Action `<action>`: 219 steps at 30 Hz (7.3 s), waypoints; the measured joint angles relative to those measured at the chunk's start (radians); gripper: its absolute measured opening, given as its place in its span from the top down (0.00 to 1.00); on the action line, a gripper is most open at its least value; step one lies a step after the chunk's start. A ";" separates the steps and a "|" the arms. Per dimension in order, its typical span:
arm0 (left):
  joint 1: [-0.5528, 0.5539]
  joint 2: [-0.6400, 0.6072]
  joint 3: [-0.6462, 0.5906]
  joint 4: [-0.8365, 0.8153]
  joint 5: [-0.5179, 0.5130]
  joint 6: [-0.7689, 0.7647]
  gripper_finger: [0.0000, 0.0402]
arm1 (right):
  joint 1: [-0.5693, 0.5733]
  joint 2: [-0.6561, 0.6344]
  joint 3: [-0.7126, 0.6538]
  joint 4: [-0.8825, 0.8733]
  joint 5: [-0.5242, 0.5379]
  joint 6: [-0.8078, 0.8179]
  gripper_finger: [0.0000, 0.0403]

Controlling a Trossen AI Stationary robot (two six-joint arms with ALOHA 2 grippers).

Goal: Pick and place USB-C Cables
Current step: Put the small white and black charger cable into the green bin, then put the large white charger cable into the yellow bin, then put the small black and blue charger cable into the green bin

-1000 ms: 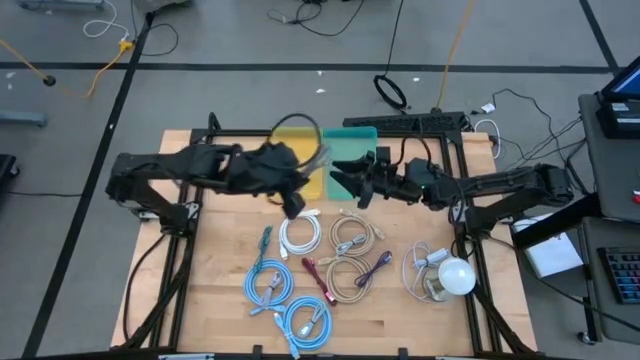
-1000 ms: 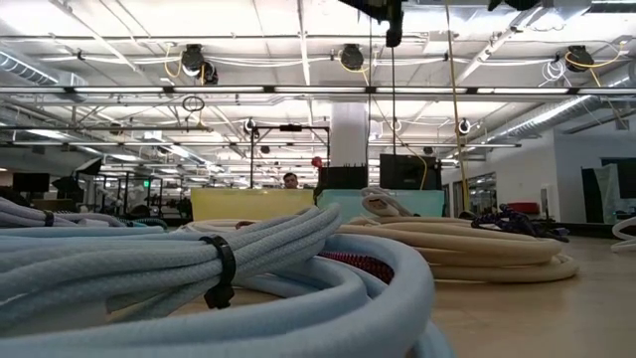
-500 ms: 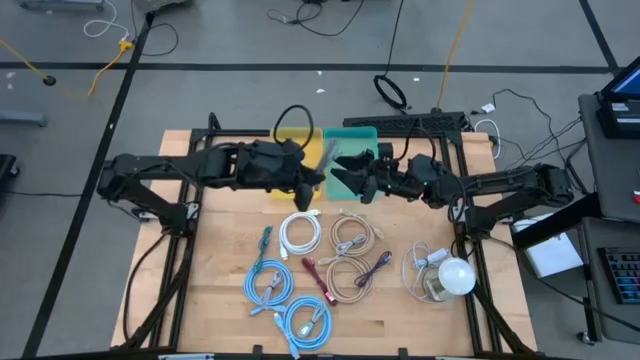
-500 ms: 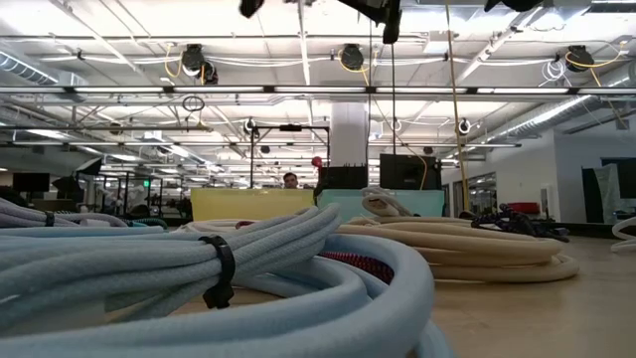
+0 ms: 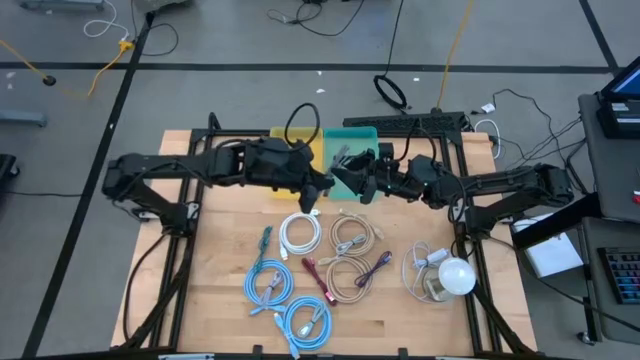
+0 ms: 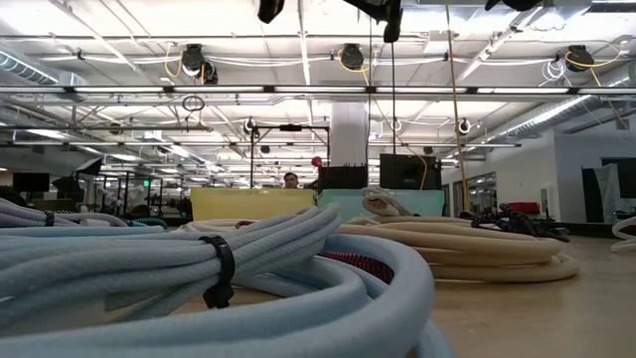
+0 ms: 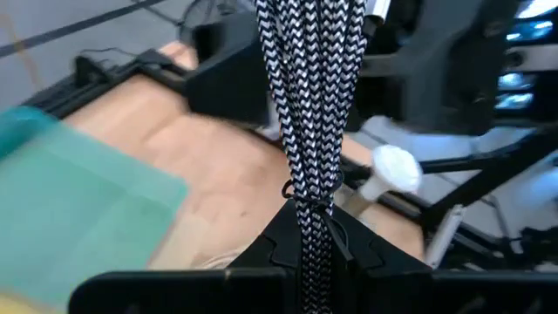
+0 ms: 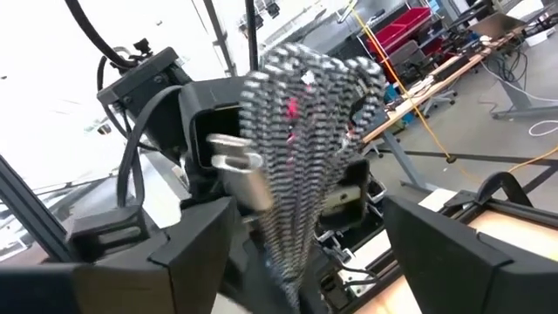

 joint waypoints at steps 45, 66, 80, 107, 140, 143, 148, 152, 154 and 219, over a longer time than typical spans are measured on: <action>-0.100 -0.270 0.002 -0.607 -0.195 -0.059 0.78 | -0.344 0.393 0.341 -1.236 0.031 -0.068 0.97; -0.129 -0.268 0.001 -0.682 -0.264 -0.085 0.78 | -0.350 0.367 0.360 -1.150 -0.052 -0.153 0.42; -0.282 -0.252 -0.509 -0.471 -0.118 -0.275 0.78 | -0.207 -0.032 0.360 -0.755 -0.422 -0.054 0.39; -0.131 0.369 -0.059 -0.654 -0.220 -0.291 0.66 | -0.014 -0.343 0.360 -1.109 -0.388 -0.342 0.49; -0.149 0.515 -0.077 -0.808 -0.079 -0.423 0.91 | 0.041 -0.308 0.360 -1.152 -0.371 -0.307 0.51; -0.163 0.409 -0.072 -0.863 -0.117 -0.479 0.91 | 0.049 -0.307 0.360 -1.152 -0.346 -0.316 0.51; -0.140 0.201 -0.073 -0.887 -0.312 -0.570 0.91 | 0.051 -0.303 0.312 -1.080 -0.336 -0.307 0.51; -0.028 0.094 -0.071 -0.875 -0.461 -0.583 0.91 | 0.051 -0.303 0.221 -0.952 -0.341 -0.248 0.51; 0.060 0.076 -0.071 -0.849 -0.484 -0.543 0.91 | 0.054 -0.302 0.173 -0.883 -0.342 -0.210 0.51; -0.505 0.167 -0.096 -1.096 -0.165 -1.041 0.56 | 0.010 -0.406 0.074 -0.962 -0.235 -0.240 0.51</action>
